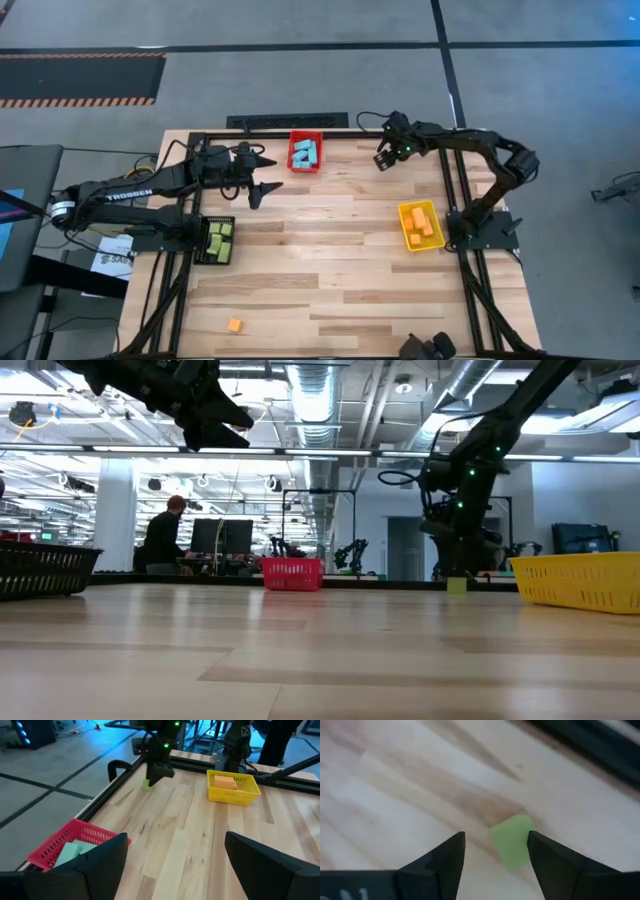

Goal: Sort & place blocks by color
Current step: Put the light green block into the black bin

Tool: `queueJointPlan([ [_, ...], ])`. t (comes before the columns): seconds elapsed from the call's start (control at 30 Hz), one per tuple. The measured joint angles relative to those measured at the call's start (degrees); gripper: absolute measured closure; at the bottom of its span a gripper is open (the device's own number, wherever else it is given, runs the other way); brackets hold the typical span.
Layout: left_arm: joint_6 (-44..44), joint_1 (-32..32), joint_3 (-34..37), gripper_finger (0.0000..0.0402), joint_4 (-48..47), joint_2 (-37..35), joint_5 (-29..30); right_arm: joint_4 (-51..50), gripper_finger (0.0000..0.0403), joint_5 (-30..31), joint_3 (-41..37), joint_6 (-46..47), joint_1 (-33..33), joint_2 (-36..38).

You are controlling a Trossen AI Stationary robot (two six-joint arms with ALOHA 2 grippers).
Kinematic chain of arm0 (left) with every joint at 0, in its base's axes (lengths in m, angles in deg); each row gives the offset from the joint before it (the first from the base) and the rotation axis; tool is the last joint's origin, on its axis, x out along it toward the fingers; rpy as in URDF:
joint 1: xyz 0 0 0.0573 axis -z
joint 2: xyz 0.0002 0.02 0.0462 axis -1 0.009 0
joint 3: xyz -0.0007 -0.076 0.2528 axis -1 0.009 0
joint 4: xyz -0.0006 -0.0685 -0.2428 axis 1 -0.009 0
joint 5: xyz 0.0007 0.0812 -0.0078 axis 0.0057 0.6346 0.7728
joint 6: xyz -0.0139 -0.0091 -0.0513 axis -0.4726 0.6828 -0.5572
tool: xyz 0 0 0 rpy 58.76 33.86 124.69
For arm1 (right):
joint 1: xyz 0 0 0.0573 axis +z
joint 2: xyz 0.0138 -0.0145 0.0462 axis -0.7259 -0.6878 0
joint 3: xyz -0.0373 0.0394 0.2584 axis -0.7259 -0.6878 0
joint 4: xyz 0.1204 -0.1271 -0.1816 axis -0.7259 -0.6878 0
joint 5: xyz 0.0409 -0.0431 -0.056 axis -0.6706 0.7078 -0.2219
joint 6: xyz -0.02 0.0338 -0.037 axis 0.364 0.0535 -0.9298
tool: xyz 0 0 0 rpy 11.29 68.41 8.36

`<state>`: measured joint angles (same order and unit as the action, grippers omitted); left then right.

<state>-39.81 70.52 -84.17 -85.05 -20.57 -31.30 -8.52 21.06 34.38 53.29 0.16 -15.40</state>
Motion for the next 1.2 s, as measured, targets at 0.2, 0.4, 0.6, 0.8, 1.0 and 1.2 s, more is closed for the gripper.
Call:
queueJointPlan([
  [0.2, 0.1, 0.0, 0.0, 0.0084, 0.5, 0.0, -0.3, -2.7, 0.0165, -0.3, 1.6, 0.5, 3.9, 0.0],
  [0.4, -0.4, 0.0, 0.0, 0.0084, 0.5, 0.0, -2.1, -6.5, 0.0165, 0.2, 4.7, -0.1, 6.6, 0.0],
  [0.6, -1.7, 0.0, 0.0, 0.0084, 0.1, 0.0, -2.6, -12.7, 0.0165, 0.3, 8.8, -9.6, 7.3, 0.0],
  [0.8, -2.8, 0.0, 0.0, 0.0084, -0.5, 0.0, -2.6, -13.8, 0.0165, 0.6, 9.7, -19.5, 5.0, 0.1],
  [1.0, -3.2, 0.0, 0.0, 0.0084, -0.4, 0.0, -2.6, -16.9, 0.0165, -1.1, 9.7, -22.5, 0.6, -0.5],
  [1.2, -3.2, 0.0, 0.0, 0.0084, -0.4, 0.0, -2.6, -16.8, 0.0165, -7.2, 9.7, -20.3, -3.0, -0.5],
])
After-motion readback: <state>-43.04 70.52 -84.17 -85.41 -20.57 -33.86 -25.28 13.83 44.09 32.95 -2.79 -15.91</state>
